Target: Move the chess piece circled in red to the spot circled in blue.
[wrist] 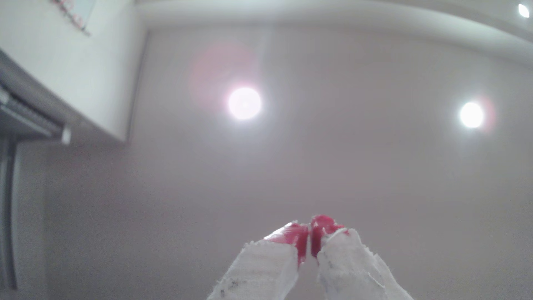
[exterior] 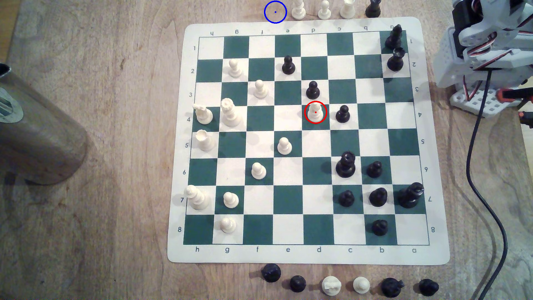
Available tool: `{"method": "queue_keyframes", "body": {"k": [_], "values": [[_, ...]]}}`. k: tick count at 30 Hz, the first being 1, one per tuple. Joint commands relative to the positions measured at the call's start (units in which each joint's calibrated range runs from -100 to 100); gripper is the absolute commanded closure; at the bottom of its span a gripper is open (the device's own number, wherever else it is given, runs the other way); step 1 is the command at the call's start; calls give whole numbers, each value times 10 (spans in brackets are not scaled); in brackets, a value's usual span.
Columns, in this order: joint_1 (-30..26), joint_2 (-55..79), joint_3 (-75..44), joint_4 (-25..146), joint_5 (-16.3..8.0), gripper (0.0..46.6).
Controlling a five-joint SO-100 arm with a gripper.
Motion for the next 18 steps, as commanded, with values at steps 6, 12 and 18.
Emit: {"method": "queue_keyframes", "body": {"k": [6, 12, 18], "values": [[-12, 2, 6, 194, 0, 464], [-4, 2, -46, 475, 0, 464], [-5, 3, -99, 619, -3, 464]]}}
